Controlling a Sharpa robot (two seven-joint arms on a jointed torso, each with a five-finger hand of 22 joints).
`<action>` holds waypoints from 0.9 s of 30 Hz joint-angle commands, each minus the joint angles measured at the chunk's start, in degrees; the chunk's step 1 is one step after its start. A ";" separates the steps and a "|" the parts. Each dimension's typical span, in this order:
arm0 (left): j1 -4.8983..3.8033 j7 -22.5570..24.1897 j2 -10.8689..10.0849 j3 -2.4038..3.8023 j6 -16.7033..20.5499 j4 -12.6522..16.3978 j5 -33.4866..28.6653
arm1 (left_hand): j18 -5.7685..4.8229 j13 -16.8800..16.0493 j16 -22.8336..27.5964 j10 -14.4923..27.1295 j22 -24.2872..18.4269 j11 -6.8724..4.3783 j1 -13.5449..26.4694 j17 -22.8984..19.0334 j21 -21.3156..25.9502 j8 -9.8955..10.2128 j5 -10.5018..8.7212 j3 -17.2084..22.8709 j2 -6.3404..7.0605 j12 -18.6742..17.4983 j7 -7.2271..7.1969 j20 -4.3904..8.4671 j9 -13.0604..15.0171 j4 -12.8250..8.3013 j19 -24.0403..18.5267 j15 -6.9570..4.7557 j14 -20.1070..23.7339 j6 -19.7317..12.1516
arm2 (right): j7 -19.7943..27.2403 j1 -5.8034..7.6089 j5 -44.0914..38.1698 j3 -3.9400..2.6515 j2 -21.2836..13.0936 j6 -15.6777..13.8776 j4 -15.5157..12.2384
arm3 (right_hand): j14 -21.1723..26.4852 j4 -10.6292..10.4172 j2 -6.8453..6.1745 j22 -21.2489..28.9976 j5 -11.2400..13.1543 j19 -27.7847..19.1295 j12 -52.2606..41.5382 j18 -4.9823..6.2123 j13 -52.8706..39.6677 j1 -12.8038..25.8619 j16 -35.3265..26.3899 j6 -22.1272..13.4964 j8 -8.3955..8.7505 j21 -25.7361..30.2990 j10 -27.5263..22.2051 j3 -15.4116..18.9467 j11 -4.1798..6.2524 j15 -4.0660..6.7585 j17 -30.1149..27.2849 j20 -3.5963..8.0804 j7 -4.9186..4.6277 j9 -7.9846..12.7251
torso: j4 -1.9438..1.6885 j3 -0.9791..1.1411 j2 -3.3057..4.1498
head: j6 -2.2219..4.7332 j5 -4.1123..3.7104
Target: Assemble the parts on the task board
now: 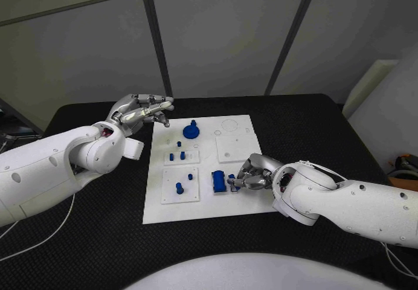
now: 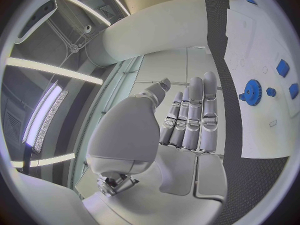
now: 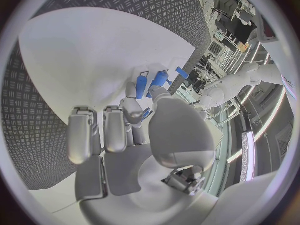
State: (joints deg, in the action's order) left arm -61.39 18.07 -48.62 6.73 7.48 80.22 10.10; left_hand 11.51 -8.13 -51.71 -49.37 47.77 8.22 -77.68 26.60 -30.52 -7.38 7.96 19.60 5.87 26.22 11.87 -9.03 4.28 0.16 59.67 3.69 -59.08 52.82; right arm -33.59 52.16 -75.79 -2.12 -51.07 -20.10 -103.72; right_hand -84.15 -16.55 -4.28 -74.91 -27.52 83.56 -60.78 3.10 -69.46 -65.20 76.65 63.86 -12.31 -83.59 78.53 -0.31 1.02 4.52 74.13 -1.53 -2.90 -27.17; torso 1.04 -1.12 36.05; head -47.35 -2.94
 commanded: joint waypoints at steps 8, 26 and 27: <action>-0.09 -0.02 0.07 0.04 -0.95 -0.05 -0.20 | -1.04 0.05 0.35 0.46 -0.10 0.01 0.12 -0.10 0.19 -0.32 0.06 -0.43 -0.60 0.39 0.01 -0.19 0.07 -0.08 0.11 0.04 0.33 -0.34 | 0.65 0.03 -0.74 0.00 -0.47 -0.30 -0.94 | -3.05 -0.11 0.55 -4.13 0.87 0.78 -0.24 -0.55 -0.18 1.65 0.25 0.01 -0.23 -0.31 0.41 1.50 -0.08 0.16 -0.06 -0.15 -0.37 -0.27 | 0.03 0.01 -0.04 | -0.03 0.01; -0.08 -0.04 0.17 0.04 -0.98 -0.22 -0.20 | -1.04 0.05 0.35 0.46 -0.10 0.01 0.12 -0.10 0.19 -0.32 0.06 -0.43 -0.60 0.39 0.01 -0.19 0.07 -0.08 0.11 0.04 0.33 -0.34 | 1.36 0.03 -2.95 0.02 -1.91 0.77 -1.33 | -3.03 2.34 0.90 -4.15 0.95 0.75 -0.10 -0.53 -0.35 -2.69 0.22 -0.18 -0.25 -0.28 0.23 1.82 0.09 0.31 -0.07 -0.04 -0.22 -0.75 | -0.05 -0.02 -0.02 | -0.04 -0.15; -0.08 -0.03 0.17 0.04 -0.97 -0.22 -0.20 | -1.04 0.05 0.35 0.46 -0.10 0.01 0.12 -0.10 0.19 -0.32 0.06 -0.43 -0.60 0.39 0.01 -0.19 0.07 -0.08 0.11 0.04 0.33 -0.34 | 1.60 0.03 -3.21 0.02 -1.97 0.99 -1.31 | -3.00 3.52 0.85 -4.05 3.79 0.69 0.10 -0.51 -0.27 -4.69 0.15 -0.21 -0.28 -0.22 0.11 1.51 0.11 0.37 -0.14 0.03 -0.22 -0.86 | -0.05 -0.01 -0.03 | -0.05 -0.17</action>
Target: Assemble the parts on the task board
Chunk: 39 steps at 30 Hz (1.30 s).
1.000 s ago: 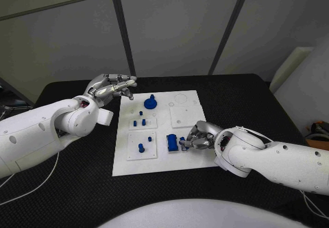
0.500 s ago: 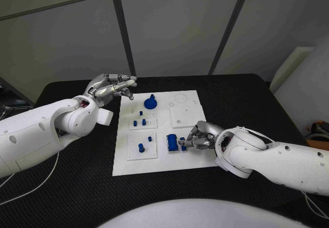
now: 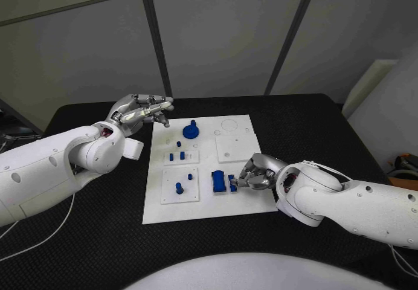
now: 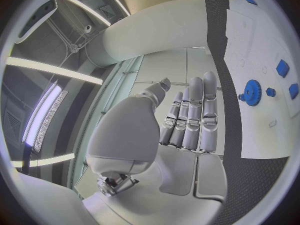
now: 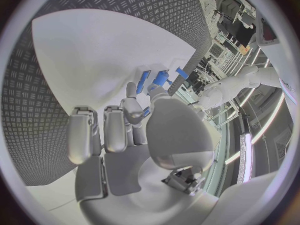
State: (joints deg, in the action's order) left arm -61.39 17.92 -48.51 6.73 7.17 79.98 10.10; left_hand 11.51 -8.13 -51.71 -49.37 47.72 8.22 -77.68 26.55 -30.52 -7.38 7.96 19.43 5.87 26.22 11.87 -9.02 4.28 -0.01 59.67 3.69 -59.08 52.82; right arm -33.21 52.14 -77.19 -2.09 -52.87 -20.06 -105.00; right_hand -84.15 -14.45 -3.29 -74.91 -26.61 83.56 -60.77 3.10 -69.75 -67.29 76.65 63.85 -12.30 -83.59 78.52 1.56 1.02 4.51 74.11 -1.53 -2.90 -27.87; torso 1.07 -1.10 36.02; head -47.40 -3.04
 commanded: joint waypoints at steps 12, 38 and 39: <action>-0.08 0.14 0.11 0.04 -0.69 -0.05 -0.20 | -1.05 0.07 0.36 0.55 -0.09 0.02 0.08 -0.10 0.23 -0.33 0.06 -0.29 -0.62 0.43 0.02 -0.19 0.06 0.06 0.12 0.05 0.34 -0.40 | 2.44 0.02 -3.09 0.01 0.94 1.83 1.62 | -2.95 4.75 0.39 -3.89 15.67 0.55 0.73 -0.47 0.24 -8.15 -0.09 -0.25 -0.30 -0.04 -0.14 -1.34 0.04 0.28 -0.34 -0.02 -0.31 -0.52 | -0.04 0.03 0.05 | -0.01 0.12; 0.02 0.28 0.13 0.03 -0.50 -0.22 -0.20 | -1.05 0.08 0.37 0.58 -0.11 0.03 0.05 -0.12 0.26 -0.35 0.07 -0.30 -0.65 0.46 0.03 -0.20 0.06 0.04 0.13 0.05 0.36 -0.42 | 10.86 0.02 4.99 0.01 0.19 -5.72 2.14 | -2.38 -0.84 -0.08 -1.05 13.46 -1.03 3.90 0.18 2.12 -1.15 -2.31 -1.32 0.05 1.76 -1.61 4.29 -0.50 -0.19 -2.77 -0.48 -0.85 -0.84 | -0.03 -0.04 -0.11 | 0.49 0.01; 0.02 0.31 0.13 0.03 -0.45 -0.24 -0.20 | -1.06 0.08 0.40 0.61 -0.13 0.03 0.05 -0.15 0.30 -0.37 0.07 -0.34 -0.64 0.50 0.03 -0.20 0.07 0.04 0.10 0.07 0.41 -0.43 | 12.23 0.02 6.16 0.01 0.12 -6.24 2.34 | -2.14 -0.93 0.03 -0.08 13.65 -1.58 5.28 0.39 3.01 -1.37 -3.10 -1.76 0.28 2.38 -2.33 4.50 -0.64 -0.30 -3.61 -0.57 -1.01 -0.79 | -0.04 -0.03 -0.11 | 0.57 0.01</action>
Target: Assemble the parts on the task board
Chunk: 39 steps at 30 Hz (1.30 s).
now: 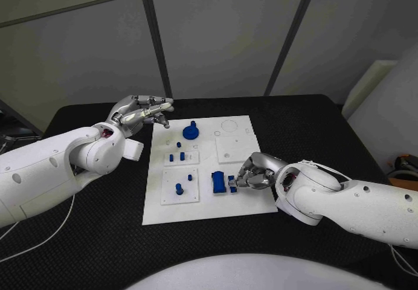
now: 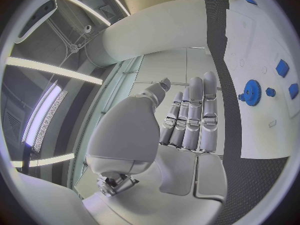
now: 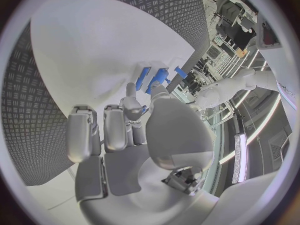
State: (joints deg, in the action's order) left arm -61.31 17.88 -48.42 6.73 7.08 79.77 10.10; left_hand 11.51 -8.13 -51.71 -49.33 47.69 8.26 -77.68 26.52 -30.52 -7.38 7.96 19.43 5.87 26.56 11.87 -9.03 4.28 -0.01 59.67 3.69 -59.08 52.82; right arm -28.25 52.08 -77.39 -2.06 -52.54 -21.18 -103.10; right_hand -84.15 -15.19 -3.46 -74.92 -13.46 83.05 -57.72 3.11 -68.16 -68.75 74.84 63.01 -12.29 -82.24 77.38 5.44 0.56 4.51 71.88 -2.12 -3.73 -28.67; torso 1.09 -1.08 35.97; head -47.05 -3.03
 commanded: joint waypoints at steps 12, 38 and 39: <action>0.65 2.12 0.68 0.03 0.99 -1.75 -2.50 | -1.22 0.78 8.80 0.92 -4.31 0.37 0.56 -4.85 7.08 -1.84 0.06 -2.03 -0.77 1.31 -0.22 -1.43 0.17 0.46 -6.53 0.99 5.47 -0.34 | 37.81 2.66 40.96 -0.08 1.31 -1.06 13.03 | 17.30 3.84 4.07 41.55 5.20 -27.65 37.31 7.09 30.29 -14.56 -43.93 -7.59 6.85 38.77 -20.90 -0.52 -5.68 -5.82 -35.40 -4.83 -4.72 5.82 | -0.07 -0.50 -2.20 | 3.07 -0.42; 2.19 6.56 9.71 0.02 7.76 -16.29 -9.73 | -3.53 8.13 51.71 17.91 -39.52 -2.35 24.25 -26.52 30.52 7.38 -2.39 -13.98 -5.87 -26.56 -5.25 -2.62 -4.28 0.01 -44.56 4.15 29.58 -21.75 | 49.34 4.37 57.80 -6.27 18.05 4.47 44.08 | 42.35 15.19 3.46 74.92 7.90 -47.17 57.72 4.08 68.16 10.97 -74.84 -25.36 12.29 82.24 -36.09 -5.44 -7.50 -10.36 -71.88 -8.85 -3.32 24.61 | -0.32 -0.51 -6.59 | 8.11 1.97; 2.18 6.59 9.68 -0.02 7.94 -16.13 -9.73 | -3.49 8.13 51.71 19.11 -39.88 -2.62 25.52 -26.52 30.52 7.38 -2.39 -14.20 -5.87 -26.56 -5.44 -2.32 -4.28 0.01 -45.12 3.94 30.83 -22.85 | 49.39 4.39 57.91 -6.22 17.99 4.32 43.90 | 43.50 15.19 3.46 74.92 8.04 -48.22 57.72 4.08 68.16 12.59 -74.84 -26.42 12.29 82.24 -37.24 -5.44 -7.32 -10.23 -71.88 -8.60 -3.15 28.67 | -0.34 -0.48 -6.55 | 8.19 1.99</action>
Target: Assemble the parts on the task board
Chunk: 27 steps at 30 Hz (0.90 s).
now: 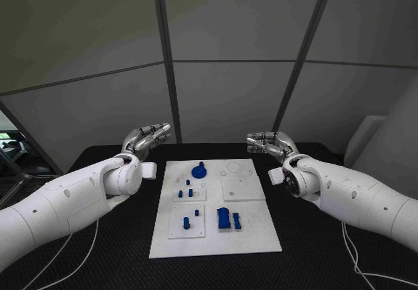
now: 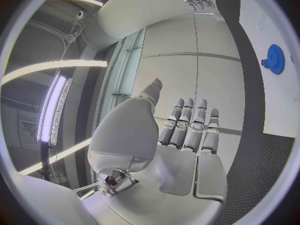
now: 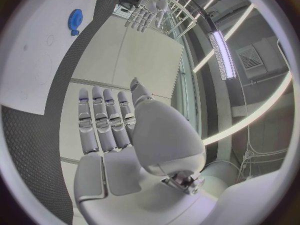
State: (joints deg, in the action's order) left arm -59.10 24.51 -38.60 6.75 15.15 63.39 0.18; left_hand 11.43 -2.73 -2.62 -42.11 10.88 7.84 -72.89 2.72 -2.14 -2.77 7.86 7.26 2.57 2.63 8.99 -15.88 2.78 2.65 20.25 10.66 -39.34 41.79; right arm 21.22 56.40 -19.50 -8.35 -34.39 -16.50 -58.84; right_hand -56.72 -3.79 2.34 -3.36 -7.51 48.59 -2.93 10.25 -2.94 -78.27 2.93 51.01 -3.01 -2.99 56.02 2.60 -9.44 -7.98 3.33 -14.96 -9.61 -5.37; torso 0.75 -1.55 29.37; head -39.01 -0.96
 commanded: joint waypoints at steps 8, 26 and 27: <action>-0.26 1.14 -1.46 -1.52 6.29 6.05 0.10 | -3.41 2.73 2.62 20.83 -5.39 -7.84 35.95 -2.72 2.14 2.77 -7.86 -7.26 -2.57 -2.63 -4.42 7.96 -2.78 -2.65 -9.84 -5.26 19.48 -20.65 | 1.72 0.84 4.08 1.80 -2.27 -6.05 -6.77 | 27.85 3.79 -2.34 3.36 7.51 -23.88 2.93 -4.67 2.94 38.44 -2.93 -25.06 3.01 2.99 -27.50 -2.60 4.63 3.91 -3.33 7.36 4.70 5.37 | -0.51 1.05 1.24 | 3.18 0.62; -1.05 5.22 -6.02 -6.67 28.63 26.25 -0.18 | -3.40 2.73 2.62 31.89 -10.88 -7.84 55.15 -2.72 2.14 2.77 -7.86 -7.26 -2.57 -2.63 -8.99 15.88 -2.78 -2.65 -15.25 -10.66 29.76 -31.65 | 8.39 3.68 19.09 8.18 -10.09 -27.05 -30.46 | 42.60 3.79 -2.34 3.36 7.51 -36.46 2.93 -10.25 2.94 58.78 -2.93 -38.33 3.01 2.99 -42.08 -2.60 9.44 7.98 -3.33 14.96 9.61 5.37 | -0.75 1.55 1.81 | 4.63 0.96; -1.05 5.27 -6.07 -6.72 28.86 26.46 -0.18 | -3.41 2.73 2.62 32.30 -10.88 -7.84 55.84 -2.72 2.14 2.77 -7.86 -7.26 -2.57 -2.63 -8.99 15.88 -2.78 -2.65 -15.42 -10.66 30.14 -32.01 | 8.49 3.72 19.30 8.27 -10.20 -27.34 -30.80 | 43.16 3.79 -2.34 3.36 7.51 -36.92 2.93 -10.25 2.94 59.54 -2.93 -38.82 3.01 2.99 -42.61 -2.60 9.44 7.98 -3.33 14.96 9.61 5.37 | -0.75 1.55 1.81 | 4.63 0.96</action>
State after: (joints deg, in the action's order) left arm -59.97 27.55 -44.58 0.02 39.08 89.46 0.02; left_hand 11.48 -0.08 -0.34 -13.29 0.90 0.23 -23.01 0.10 -0.34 -0.25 0.41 0.61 0.01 0.35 0.42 -3.31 0.07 0.01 6.53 0.84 -12.40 13.16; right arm 26.93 59.96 -3.88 -0.07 -44.48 -38.71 -89.13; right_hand -18.51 -0.42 0.03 -0.10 -0.50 16.00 -0.41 2.56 -0.08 -25.60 0.26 16.67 -0.22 -0.38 18.31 -0.01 -0.64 -0.32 0.13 -3.60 -0.64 -0.12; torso 0.01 -0.02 31.16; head -34.37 0.00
